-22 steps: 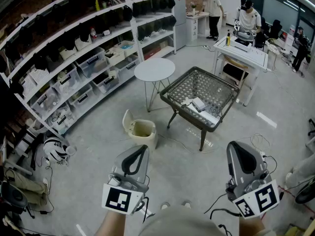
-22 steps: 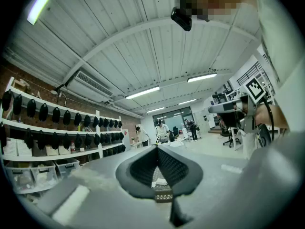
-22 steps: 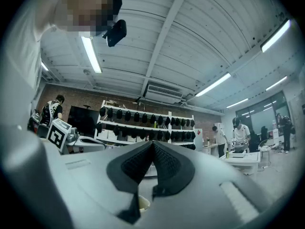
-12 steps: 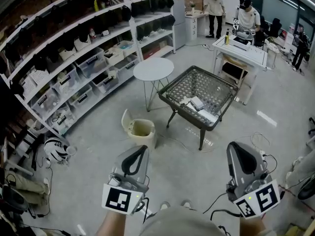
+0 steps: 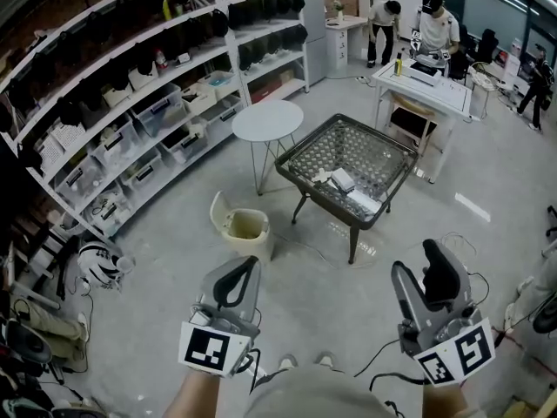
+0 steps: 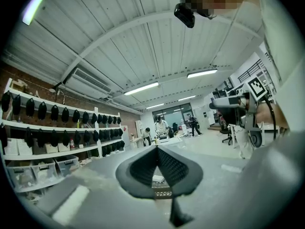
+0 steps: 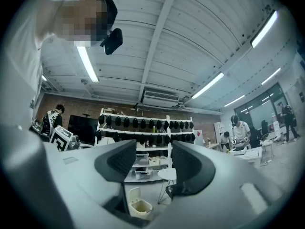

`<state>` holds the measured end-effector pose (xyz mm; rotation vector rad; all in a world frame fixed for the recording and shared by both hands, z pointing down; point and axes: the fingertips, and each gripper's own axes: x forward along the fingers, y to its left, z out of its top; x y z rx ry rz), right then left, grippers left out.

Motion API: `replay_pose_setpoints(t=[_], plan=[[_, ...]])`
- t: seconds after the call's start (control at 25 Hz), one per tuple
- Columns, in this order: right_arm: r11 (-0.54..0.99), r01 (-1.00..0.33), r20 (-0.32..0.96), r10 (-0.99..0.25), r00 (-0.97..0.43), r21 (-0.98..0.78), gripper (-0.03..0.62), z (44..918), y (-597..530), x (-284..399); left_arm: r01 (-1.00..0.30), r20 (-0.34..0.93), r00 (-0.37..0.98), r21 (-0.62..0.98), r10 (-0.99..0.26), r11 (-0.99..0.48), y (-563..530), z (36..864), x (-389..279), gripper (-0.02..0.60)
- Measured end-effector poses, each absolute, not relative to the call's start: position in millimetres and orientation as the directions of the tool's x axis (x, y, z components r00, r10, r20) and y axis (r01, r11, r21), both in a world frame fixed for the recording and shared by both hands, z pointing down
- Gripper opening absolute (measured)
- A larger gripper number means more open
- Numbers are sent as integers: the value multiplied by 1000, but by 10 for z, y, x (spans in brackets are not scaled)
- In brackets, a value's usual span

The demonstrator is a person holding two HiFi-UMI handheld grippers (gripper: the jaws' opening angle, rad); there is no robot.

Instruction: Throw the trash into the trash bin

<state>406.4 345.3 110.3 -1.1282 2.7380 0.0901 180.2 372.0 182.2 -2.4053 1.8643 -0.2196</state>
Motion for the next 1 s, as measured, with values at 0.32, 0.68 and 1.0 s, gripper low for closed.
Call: replay_pose_setpoints(t=[0.32, 0.68, 1.0], plan=[[719, -695, -173, -684, -708, 0, 246, 1245, 3375, 4340, -954, 45, 231, -185, -972, -236, 3652, 1869, 2096, 2], [721, -693, -158, -684, -712, 3, 252, 1337, 3201, 4382, -963, 43, 210, -163, -977, -214, 3519, 1936, 2126, 2], [716, -698, -143, -690, -709, 3, 250, 1512, 2739, 4143, -961, 49, 203, -180, -978, -209, 3067, 2090, 1865, 2]])
